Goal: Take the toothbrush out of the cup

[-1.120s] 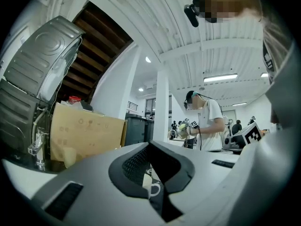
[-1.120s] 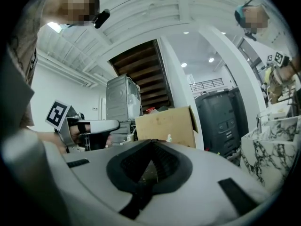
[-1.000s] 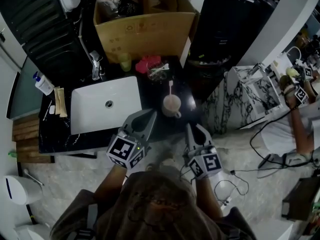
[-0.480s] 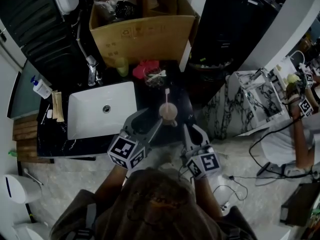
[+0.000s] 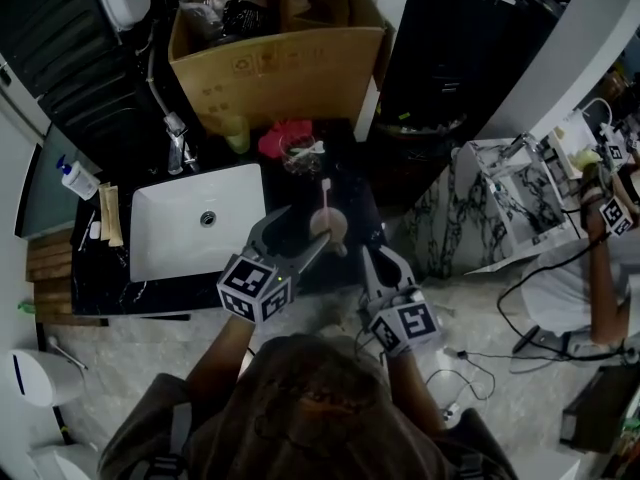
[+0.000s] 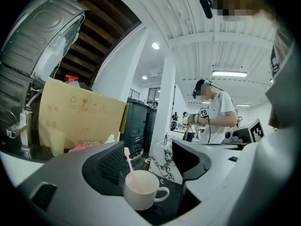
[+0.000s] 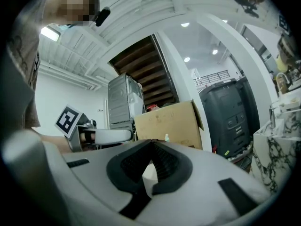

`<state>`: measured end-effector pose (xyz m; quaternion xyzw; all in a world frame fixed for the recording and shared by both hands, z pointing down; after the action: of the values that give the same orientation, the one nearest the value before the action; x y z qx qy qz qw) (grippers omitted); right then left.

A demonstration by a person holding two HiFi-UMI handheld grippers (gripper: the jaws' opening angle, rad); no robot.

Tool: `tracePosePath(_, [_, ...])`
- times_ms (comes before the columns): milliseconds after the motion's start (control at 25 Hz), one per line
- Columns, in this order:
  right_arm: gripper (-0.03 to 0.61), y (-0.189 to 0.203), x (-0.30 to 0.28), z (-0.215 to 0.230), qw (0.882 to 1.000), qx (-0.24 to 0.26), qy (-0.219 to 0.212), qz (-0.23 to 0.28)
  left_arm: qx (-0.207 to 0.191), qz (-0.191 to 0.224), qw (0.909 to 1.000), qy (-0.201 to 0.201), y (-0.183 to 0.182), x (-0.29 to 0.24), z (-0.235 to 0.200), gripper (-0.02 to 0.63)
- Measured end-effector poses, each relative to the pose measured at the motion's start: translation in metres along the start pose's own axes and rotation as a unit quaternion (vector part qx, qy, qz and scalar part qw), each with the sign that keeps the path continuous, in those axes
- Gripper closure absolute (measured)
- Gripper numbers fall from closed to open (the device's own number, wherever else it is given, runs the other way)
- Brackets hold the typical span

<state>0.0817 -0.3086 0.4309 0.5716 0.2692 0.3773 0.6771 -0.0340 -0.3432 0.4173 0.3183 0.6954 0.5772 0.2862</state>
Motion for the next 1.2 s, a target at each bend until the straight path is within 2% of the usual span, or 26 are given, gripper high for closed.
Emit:
tracePosePath(440, [0.577,0.004,0.006,0.016,1.0,-0.007,0.011,-0.006,0.004,-0.049,0.9988,-0.002,0.038,-0.056,-0.026,0.301])
tracePosePath(520, [0.577,0.004,0.006,0.019,1.0,-0.008,0.013,-0.006,0.005,-0.062,0.9981,-0.001,0.046,-0.065,-0.031,0.325])
tracePosePath(760, [0.577,0.001,0.003,0.023,1.0,-0.009,0.01,0.001,0.025,-0.1,0.9947,0.002,0.068,-0.085,-0.046,0.325])
tracePosePath(960, [0.577,0.003,0.0,0.023,1.0,-0.009,0.004,0.0,0.042,-0.128,0.9908,0.011,0.083,-0.093,-0.05,0.384])
tracePosePath(1200, [0.577,0.006,0.0,0.026,1.0,-0.008,0.003,-0.002,0.053,-0.125,0.9906,0.018,0.084,-0.092,-0.048,0.432])
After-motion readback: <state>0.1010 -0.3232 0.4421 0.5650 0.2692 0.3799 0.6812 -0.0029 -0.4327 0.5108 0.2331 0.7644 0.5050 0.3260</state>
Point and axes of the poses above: the fingertips, and each gripper's own axes: x backward along the fingers, z to its right, y out of its underside, the point moved 2 cm from there along x, backward along the fingers, and after that the axes turned 6 degrees about z, right-handed, at the moved point
